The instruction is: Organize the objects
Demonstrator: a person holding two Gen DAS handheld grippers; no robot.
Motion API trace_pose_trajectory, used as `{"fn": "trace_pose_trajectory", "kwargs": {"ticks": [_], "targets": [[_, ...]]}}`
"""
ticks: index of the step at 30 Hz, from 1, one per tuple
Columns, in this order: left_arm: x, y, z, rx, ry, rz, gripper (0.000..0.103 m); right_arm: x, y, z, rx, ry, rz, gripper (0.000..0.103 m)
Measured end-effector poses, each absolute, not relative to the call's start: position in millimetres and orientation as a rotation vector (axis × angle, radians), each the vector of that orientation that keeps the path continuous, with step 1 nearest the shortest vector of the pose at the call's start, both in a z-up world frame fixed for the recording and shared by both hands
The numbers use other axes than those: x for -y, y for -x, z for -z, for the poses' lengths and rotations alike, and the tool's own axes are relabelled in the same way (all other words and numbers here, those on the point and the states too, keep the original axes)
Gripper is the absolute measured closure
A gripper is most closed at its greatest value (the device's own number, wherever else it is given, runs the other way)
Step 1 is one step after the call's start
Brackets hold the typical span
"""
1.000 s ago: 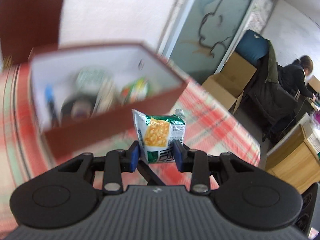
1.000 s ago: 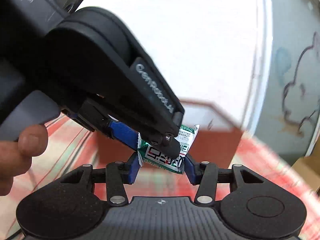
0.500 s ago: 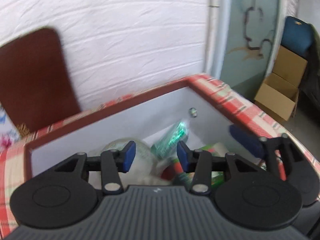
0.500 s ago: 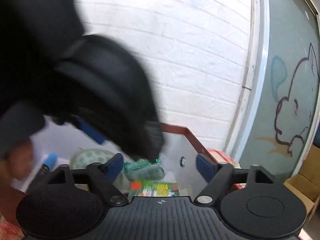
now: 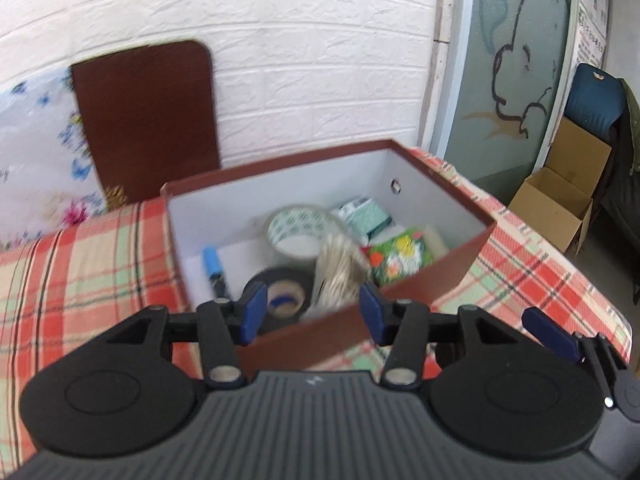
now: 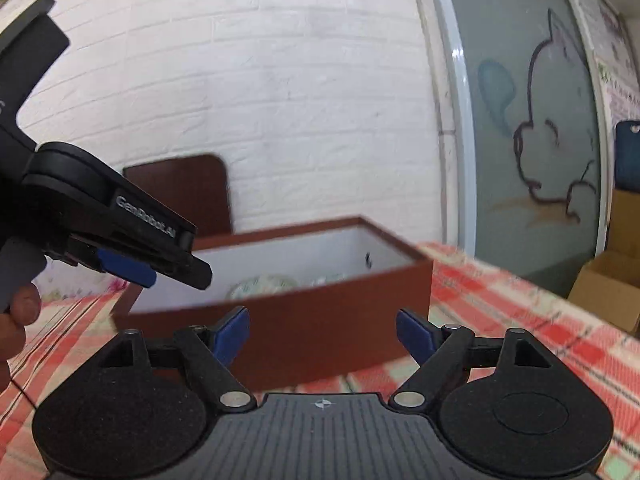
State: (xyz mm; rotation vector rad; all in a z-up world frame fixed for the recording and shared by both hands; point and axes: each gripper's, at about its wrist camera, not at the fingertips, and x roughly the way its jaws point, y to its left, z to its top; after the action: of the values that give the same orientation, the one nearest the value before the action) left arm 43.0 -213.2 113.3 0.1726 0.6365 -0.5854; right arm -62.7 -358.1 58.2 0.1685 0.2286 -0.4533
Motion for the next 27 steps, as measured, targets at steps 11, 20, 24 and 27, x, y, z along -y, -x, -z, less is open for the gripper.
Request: {"fn": "trace_pose_trajectory", "kwargs": {"ticks": [11,20,24,27], "targets": [[151,0,-105,-0.623,-0.184,0.460,0.029,306,96,-99,-0.197,-0.253,0.405,0.018],[126,19,-106,-0.609,-0.236,0.374,0.003,287,110,-112,-0.164,-0.316,0.390,0.003],[121,25,-102,-0.614,-0.239,0.369,0.000,280,111,-110,-0.167,-0.319,0.399,0.003],[120,30,-101,-0.607,-0.245,0.362,0.000,279,110,-108,-0.179,-0.317,0.400,0.003]]}}
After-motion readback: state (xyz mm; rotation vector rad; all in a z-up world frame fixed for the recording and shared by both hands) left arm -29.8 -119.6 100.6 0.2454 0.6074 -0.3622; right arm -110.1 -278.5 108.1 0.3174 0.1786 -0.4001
